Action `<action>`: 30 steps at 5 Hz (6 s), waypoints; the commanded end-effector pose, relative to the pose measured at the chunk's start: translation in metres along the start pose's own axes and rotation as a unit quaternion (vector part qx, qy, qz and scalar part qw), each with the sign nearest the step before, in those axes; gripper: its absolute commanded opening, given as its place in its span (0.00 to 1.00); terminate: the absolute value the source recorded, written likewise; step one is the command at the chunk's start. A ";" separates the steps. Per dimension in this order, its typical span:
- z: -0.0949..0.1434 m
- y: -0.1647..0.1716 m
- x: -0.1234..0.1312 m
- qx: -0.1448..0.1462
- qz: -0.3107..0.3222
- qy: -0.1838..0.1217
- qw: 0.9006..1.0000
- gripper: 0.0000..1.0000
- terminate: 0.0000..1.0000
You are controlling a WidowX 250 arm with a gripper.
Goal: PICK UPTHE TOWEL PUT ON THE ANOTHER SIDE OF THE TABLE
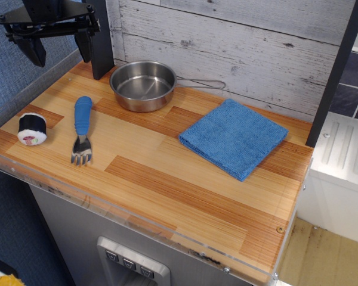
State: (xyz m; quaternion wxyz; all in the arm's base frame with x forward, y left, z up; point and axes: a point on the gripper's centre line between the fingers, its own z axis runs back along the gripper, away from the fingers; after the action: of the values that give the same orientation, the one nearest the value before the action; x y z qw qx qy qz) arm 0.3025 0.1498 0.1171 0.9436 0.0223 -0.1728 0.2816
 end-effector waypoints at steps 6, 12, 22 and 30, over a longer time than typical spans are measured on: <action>0.002 -0.130 -0.042 -0.120 -0.144 -0.014 0.982 1.00 0.00; -0.055 -0.213 -0.071 -0.151 -0.294 0.040 0.943 1.00 0.00; -0.054 -0.166 -0.151 -0.073 -0.322 0.084 0.940 1.00 0.00; 0.022 -0.171 -0.138 -0.105 -0.277 0.034 0.955 1.00 0.00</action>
State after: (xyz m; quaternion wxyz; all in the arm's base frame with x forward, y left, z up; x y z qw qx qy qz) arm 0.2802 -0.0702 0.0852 0.9910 -0.0332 -0.1289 -0.0106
